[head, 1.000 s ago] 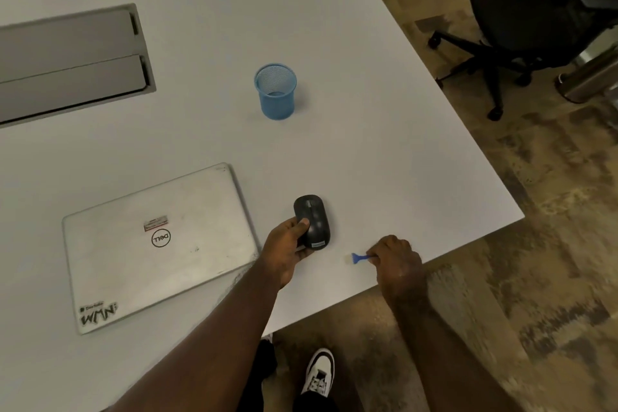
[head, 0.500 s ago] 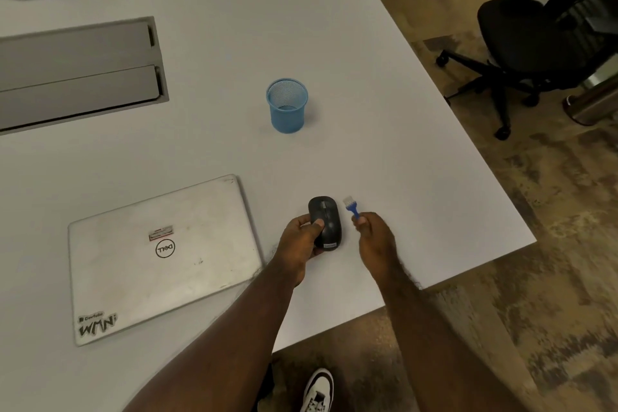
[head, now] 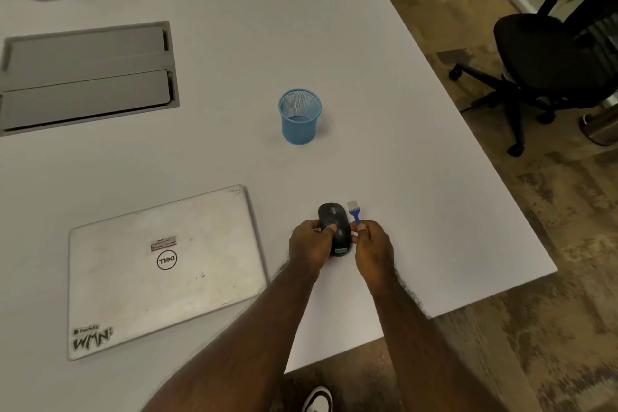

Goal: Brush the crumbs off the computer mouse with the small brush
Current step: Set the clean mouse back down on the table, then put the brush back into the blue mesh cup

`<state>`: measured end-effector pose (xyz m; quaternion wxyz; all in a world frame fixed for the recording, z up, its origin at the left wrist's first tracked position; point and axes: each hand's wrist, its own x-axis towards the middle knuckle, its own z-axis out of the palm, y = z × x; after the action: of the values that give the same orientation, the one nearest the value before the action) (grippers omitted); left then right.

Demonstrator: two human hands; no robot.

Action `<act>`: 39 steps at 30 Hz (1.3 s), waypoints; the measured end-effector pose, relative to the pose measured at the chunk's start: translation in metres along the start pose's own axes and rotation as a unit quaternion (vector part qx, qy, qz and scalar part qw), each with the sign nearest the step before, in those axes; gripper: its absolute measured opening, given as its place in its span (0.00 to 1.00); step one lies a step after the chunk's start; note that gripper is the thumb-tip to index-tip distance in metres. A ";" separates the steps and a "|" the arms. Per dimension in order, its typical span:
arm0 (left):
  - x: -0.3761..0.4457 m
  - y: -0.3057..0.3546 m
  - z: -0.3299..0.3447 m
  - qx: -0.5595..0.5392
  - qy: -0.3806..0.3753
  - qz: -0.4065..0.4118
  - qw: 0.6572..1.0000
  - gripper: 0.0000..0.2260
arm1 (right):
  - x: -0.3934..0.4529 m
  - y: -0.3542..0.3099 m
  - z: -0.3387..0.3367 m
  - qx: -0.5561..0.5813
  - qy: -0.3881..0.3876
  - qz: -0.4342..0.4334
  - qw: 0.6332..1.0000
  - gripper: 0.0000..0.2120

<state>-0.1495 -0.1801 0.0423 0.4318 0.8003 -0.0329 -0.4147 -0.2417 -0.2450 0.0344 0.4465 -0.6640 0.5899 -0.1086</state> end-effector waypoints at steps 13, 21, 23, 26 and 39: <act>0.000 0.004 -0.003 0.062 0.038 0.010 0.997 0.19 | 0.011 -0.005 -0.003 -0.032 -0.010 -0.008 0.999 0.14; -0.004 -0.003 -0.054 0.102 0.072 0.193 0.973 0.10 | 0.020 -0.025 -0.044 0.039 0.044 -0.027 0.998 0.10; -0.003 -0.009 -0.077 0.135 0.094 0.239 0.957 0.12 | 0.025 -0.039 -0.049 0.046 0.046 -0.028 0.998 0.09; 0.001 -0.017 -0.118 0.226 0.156 0.276 0.921 0.17 | 0.035 -0.067 -0.048 0.048 0.038 -0.041 0.997 0.10; 0.034 -0.058 -0.210 0.527 0.177 0.206 0.805 0.27 | 0.094 -0.204 0.006 -0.070 0.047 -0.184 0.979 0.09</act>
<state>0.0003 -0.0184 0.0382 0.0175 0.9387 -0.3334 -0.0859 -0.0709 -0.3445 0.1418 0.3431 -0.7847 0.4844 -0.1785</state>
